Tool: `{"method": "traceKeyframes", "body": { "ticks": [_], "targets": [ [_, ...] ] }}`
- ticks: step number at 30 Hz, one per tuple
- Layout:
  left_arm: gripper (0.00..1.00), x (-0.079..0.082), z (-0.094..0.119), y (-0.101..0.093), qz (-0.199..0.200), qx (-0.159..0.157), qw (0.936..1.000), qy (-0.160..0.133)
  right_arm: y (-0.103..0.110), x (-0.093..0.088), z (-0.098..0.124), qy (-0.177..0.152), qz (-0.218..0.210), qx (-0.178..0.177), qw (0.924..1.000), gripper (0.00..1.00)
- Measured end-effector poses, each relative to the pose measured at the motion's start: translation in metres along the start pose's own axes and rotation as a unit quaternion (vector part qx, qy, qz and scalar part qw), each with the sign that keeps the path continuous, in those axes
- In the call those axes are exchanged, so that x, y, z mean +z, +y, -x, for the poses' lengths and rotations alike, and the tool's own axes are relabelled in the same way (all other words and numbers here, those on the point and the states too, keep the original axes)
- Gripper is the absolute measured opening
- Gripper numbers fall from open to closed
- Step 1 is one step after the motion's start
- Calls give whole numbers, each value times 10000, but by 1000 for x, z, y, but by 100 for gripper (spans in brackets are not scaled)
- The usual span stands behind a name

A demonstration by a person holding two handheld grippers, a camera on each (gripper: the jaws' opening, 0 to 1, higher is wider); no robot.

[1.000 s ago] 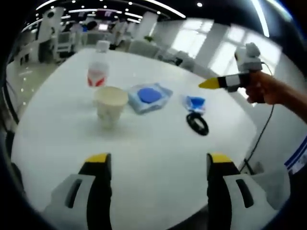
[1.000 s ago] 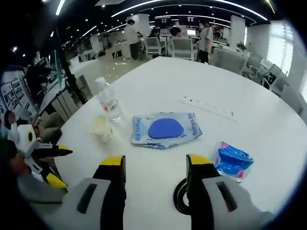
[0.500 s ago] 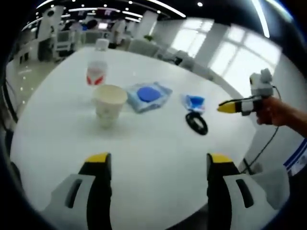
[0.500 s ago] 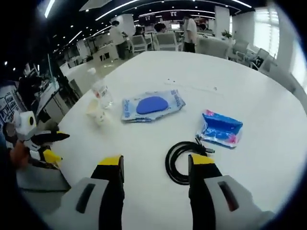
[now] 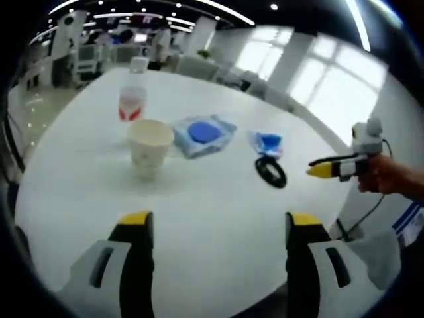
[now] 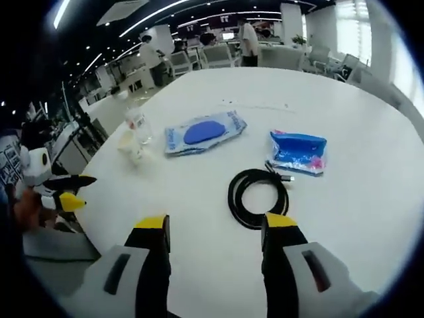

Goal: Arrange the tabletop items into an orderly group along one side of the table until the central work area is clear of visible clutter.

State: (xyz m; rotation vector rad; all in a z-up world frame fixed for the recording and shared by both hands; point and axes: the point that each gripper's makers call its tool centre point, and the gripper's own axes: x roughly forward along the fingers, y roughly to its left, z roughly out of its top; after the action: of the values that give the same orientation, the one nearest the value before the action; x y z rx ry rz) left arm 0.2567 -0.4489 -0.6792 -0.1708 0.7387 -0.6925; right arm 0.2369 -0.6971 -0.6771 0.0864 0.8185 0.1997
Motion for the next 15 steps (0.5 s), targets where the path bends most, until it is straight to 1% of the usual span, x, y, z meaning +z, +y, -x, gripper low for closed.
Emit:
{"method": "traceKeyframes", "body": {
  "ticks": [9, 11, 15],
  "targets": [
    [79, -2, 1, -2, -35, -6, 10000, 35, 6, -18, 4, 51, -150, -10, 9999, 55],
    [79, -2, 1, -2, -32, -20, 10000, 35, 6, -25, 4, 109, -215, -12, 9997, 55],
    [79, -3, 1, -2, -16, -32, 10000, 42, 9, -33, 5, 145, -325, -4, 9994, 55]
  ]
}}
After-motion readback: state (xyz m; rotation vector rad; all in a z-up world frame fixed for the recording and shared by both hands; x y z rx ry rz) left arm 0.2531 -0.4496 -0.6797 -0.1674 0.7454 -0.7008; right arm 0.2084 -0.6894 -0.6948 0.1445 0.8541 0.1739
